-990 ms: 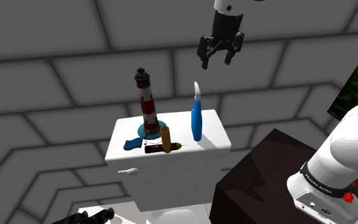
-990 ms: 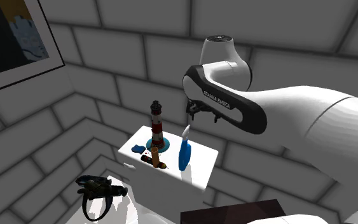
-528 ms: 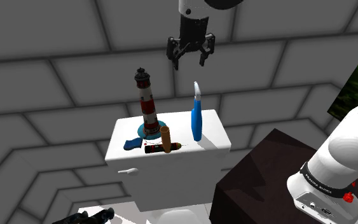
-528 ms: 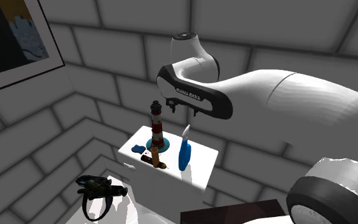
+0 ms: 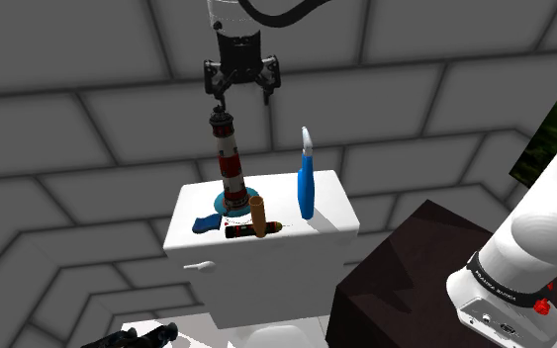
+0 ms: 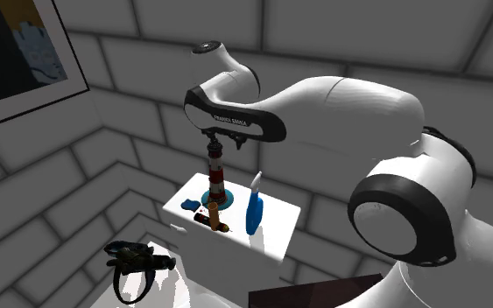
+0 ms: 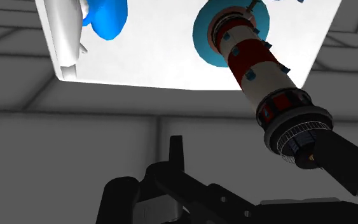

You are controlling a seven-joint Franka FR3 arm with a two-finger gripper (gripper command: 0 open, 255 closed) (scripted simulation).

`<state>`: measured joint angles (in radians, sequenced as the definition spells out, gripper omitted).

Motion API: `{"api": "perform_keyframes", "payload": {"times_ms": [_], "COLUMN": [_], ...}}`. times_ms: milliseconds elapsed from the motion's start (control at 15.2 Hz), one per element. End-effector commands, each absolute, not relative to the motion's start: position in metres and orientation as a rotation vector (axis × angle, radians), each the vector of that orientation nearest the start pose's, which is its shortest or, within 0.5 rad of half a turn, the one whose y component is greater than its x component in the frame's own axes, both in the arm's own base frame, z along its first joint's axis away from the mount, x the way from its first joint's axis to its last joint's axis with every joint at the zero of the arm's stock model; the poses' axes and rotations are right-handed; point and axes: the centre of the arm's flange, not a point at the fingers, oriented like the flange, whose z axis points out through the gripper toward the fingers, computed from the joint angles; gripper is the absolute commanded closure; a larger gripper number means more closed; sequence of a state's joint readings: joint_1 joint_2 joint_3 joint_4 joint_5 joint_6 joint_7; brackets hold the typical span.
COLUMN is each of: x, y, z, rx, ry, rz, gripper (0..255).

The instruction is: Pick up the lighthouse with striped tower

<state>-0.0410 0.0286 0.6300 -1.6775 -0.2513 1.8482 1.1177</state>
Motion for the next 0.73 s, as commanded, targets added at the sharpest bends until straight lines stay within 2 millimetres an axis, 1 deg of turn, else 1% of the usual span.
{"api": "perform_keyframes", "payload": {"times_ms": [0, 198, 660], "x": [0.519, 0.546, 0.546], "y": [0.324, 0.353, 0.353], "z": [0.588, 0.589, 0.552], "rx": [-3.053, -3.040, -3.040], "ry": [0.805, 0.874, 0.874], "rz": [-0.453, -0.486, -0.486], "gripper": [0, 0, 0]}}
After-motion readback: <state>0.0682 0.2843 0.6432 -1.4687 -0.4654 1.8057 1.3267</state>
